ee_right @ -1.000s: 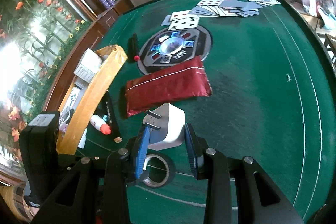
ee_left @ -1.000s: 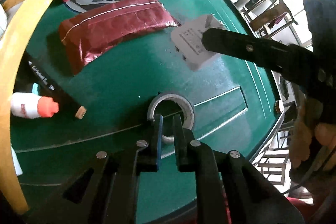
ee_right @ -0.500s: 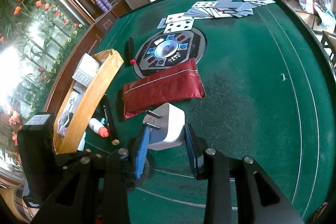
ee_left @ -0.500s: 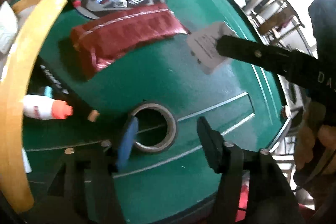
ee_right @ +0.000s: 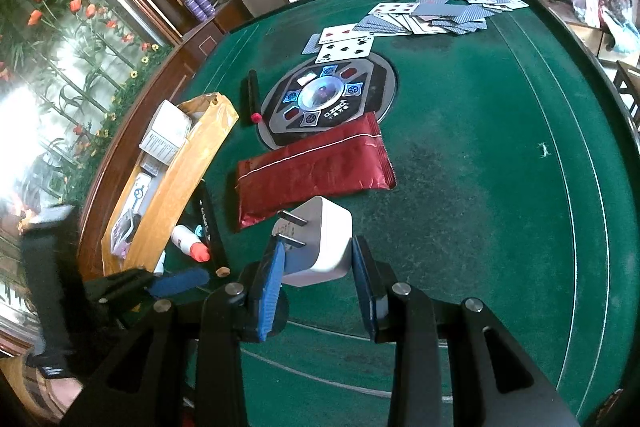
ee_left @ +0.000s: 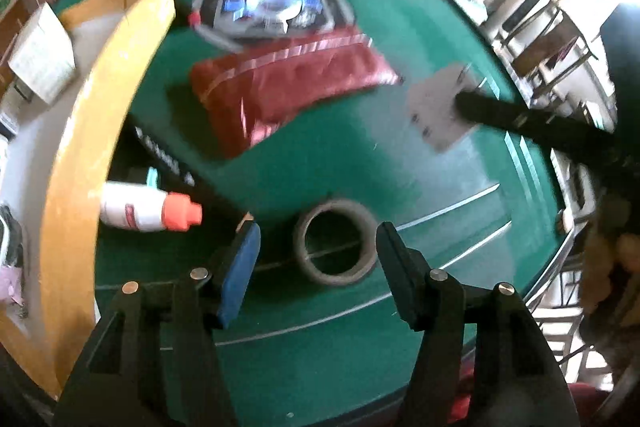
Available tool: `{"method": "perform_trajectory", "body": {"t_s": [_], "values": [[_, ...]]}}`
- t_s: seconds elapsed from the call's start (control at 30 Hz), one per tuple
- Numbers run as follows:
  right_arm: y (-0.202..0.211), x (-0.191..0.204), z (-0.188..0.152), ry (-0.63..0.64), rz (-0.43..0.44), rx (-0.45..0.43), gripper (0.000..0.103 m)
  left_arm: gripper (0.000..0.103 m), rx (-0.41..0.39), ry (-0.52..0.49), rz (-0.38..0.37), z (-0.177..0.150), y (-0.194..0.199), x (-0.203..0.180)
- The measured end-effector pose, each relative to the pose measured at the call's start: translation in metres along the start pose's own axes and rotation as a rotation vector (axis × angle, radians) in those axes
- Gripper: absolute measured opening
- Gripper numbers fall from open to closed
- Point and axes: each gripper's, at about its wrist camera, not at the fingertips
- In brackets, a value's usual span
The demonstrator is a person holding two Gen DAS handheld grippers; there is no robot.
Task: Organize objects
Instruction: 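Grasp the black tape roll with the left gripper, then carry the tape roll and plug adapter over the tray with both grippers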
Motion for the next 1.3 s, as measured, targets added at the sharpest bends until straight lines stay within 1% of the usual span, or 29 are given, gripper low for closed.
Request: {"method": "perform_trajectory", "body": {"t_s": [0.03,0.07,0.1,0.2,0.33,0.37,0.4,0.43,0.47,0.63,0.7,0.77,0.83,1.03,1.3], "values": [[0.0,0.0,0.0,0.0,0.001,0.001,0.034,0.064,0.011,-0.019,0.003,-0.003,-0.003,-0.002],[0.0,0.001,0.0,0.001,0.003,0.002,0.034,0.07,0.014,-0.032,0.007,-0.006,-0.005,-0.005],[-0.001,0.001,0.0,0.002,0.004,0.003,0.034,0.072,0.018,-0.051,0.01,-0.007,-0.008,-0.01],[-0.002,0.003,0.001,0.007,0.007,0.007,0.034,0.072,0.036,-0.083,0.025,-0.008,-0.018,-0.02],[-0.003,0.005,0.001,0.012,0.006,0.01,0.034,0.072,0.038,-0.092,0.047,-0.005,-0.027,-0.022],[-0.003,0.005,0.001,0.012,0.005,0.011,0.034,0.072,0.037,-0.093,0.048,-0.004,-0.028,-0.021],[-0.003,0.005,0.001,0.012,0.005,0.011,0.034,0.071,0.043,-0.137,0.034,-0.003,-0.029,-0.021],[-0.003,0.005,0.001,0.011,0.005,0.01,0.034,0.06,0.036,-0.137,0.042,-0.003,-0.028,-0.02],[-0.003,0.005,0.001,0.01,0.005,0.01,0.034,0.06,0.034,-0.136,0.038,-0.002,-0.027,-0.021],[-0.005,0.003,0.002,0.006,0.0,0.011,0.034,0.06,0.023,-0.102,-0.002,-0.003,-0.017,-0.013],[-0.006,0.003,0.003,0.006,0.004,0.013,0.034,0.06,0.007,-0.081,-0.025,-0.006,-0.007,-0.007],[-0.008,0.005,0.005,0.012,0.006,0.016,0.034,0.06,-0.008,-0.057,-0.03,-0.011,0.005,0.0],[-0.011,0.009,0.007,0.021,0.014,0.021,0.034,0.06,-0.016,-0.022,-0.042,-0.008,0.015,0.008],[-0.024,0.029,0.01,0.065,0.042,0.044,0.034,0.06,-0.056,0.05,-0.05,-0.023,0.043,0.03],[-0.041,0.06,0.012,0.121,0.083,0.075,0.034,0.06,-0.122,0.169,-0.034,-0.046,0.091,0.068]]}}
Point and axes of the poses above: each gripper's, at about its wrist camera, not at the fingertips, and y roughly against the way its jaws point, x to its left, z to its top, and after that the axes turned 1 degree about -y, right-handed
